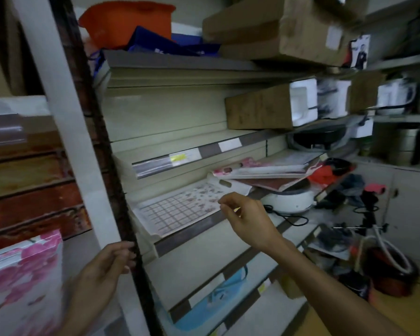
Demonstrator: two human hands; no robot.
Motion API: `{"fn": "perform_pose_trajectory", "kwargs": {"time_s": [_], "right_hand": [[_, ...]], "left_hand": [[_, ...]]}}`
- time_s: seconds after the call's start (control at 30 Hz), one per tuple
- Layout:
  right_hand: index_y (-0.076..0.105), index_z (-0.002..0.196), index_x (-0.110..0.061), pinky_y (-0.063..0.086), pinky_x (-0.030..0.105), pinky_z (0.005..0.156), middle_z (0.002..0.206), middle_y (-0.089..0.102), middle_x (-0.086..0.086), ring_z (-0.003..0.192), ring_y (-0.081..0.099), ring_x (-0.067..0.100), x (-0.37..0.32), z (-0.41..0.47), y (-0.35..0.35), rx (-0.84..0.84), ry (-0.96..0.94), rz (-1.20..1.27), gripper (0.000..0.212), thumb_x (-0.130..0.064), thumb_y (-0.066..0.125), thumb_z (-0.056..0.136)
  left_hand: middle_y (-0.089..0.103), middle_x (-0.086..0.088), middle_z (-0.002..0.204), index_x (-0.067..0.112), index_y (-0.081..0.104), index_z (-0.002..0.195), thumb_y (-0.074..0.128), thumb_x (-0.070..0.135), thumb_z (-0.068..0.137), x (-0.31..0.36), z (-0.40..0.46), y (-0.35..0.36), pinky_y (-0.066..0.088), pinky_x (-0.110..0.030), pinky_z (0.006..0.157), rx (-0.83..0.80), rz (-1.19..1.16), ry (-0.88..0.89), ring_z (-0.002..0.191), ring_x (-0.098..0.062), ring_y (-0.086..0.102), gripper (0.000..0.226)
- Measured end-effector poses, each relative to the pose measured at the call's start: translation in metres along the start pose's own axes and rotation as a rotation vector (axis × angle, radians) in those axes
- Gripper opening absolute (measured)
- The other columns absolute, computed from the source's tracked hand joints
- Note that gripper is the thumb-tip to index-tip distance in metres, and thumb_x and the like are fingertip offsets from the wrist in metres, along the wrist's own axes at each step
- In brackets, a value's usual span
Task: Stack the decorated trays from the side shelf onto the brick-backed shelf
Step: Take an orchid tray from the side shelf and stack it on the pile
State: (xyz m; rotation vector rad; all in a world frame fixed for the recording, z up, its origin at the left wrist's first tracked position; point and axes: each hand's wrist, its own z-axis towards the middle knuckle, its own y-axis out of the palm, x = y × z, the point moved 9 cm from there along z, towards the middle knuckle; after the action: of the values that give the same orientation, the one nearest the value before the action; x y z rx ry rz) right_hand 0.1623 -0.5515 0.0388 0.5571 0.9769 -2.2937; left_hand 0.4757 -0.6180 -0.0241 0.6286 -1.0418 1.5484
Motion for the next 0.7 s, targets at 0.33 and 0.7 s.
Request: {"fn": "perform_pose_trajectory", "kwargs": {"time_s": [0.33, 0.7], "right_hand": [[0.069, 0.103, -0.017, 0.050, 0.011, 0.069, 0.091, 0.072, -0.006, 0.079, 0.065, 0.004, 0.089, 0.015, -0.103, 0.044, 0.029, -0.125, 0.014, -0.017, 0.059, 0.094], [0.068, 0.107, -0.015, 0.051, 0.010, 0.073, 0.094, 0.070, -0.007, 0.084, 0.066, 0.007, 0.145, 0.062, -0.151, 0.097, 0.041, -0.205, 0.016, -0.017, 0.056, 0.096]], "left_hand": [[0.068, -0.016, 0.087, 0.005, 0.067, 0.102, 0.050, 0.007, 0.098, 0.016, 0.035, 0.151, 0.060, -0.025, 0.061, -0.015, -0.371, -0.185, 0.071, -0.025, 0.068, 0.017], [0.065, -0.024, 0.108, -0.003, 0.058, 0.104, 0.057, 0.022, 0.097, 0.006, 0.125, 0.327, 0.061, -0.040, 0.060, -0.209, -0.884, -0.656, 0.089, -0.037, 0.070, 0.026]]}}
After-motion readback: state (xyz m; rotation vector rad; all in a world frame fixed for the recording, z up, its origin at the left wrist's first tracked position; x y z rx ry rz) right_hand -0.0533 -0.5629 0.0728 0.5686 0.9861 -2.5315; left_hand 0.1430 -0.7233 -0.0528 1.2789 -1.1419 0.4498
